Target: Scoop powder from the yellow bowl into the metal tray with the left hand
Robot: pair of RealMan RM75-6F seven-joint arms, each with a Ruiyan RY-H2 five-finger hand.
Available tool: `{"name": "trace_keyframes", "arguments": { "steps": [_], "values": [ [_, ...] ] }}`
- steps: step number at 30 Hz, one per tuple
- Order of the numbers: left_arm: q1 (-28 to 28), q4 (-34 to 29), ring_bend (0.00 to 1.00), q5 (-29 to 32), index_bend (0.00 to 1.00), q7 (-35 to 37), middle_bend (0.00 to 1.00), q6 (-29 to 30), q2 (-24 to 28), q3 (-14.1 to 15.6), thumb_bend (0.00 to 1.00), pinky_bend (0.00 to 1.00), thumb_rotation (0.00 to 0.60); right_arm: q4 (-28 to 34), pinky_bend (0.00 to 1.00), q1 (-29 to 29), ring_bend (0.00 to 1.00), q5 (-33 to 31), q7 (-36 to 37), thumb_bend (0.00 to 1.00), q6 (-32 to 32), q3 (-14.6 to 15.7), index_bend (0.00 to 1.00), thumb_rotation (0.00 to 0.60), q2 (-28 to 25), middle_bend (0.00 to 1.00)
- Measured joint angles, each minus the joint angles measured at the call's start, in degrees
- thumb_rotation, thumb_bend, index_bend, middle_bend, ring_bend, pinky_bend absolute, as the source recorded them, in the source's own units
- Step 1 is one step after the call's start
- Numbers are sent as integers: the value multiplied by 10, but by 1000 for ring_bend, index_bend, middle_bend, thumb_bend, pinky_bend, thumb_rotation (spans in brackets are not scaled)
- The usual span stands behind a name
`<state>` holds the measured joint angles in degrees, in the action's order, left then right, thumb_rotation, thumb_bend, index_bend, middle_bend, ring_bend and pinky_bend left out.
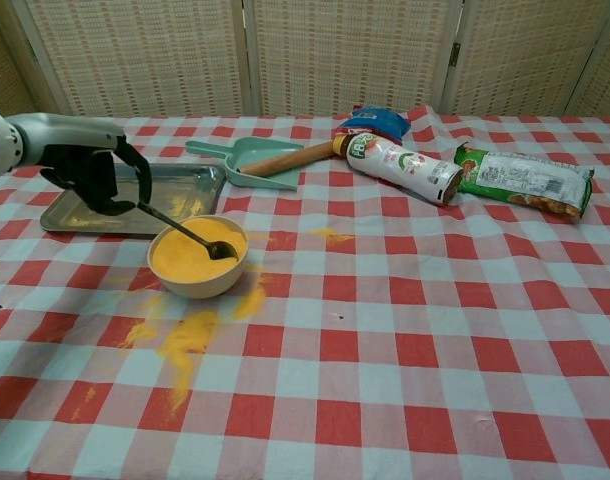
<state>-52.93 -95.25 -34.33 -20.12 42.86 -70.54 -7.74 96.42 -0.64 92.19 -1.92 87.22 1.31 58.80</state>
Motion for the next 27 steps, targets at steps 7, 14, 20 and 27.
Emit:
{"name": "trace_keyframes", "arguments": {
  "steps": [7, 14, 20, 27],
  "values": [
    [-5, 6, 1000, -2, 467, 3, 1000, 5, -7, 7, 458, 1000, 600, 0, 0, 0, 0, 0, -1, 39, 0, 0, 0, 600, 0, 0],
    [-8, 9, 1000, -5, 483, 6, 1000, 15, -15, 12, 458, 1000, 600, 1, 0, 0, 0, -1, -2, 39, -1, 0, 0, 600, 0, 0],
    [-14, 13, 1000, -6, 495, 3, 1000, 19, -26, 15, 460, 1000, 600, 1, 0, 0, 0, -2, -2, 40, 0, 0, 0, 600, 0, 0],
    [-19, 17, 1000, -1, 510, 1, 1000, 26, -35, 16, 460, 1000, 600, 0, 0, 0, 0, -3, 1, 39, 0, -1, 0, 600, -1, 0]
  ]
}}
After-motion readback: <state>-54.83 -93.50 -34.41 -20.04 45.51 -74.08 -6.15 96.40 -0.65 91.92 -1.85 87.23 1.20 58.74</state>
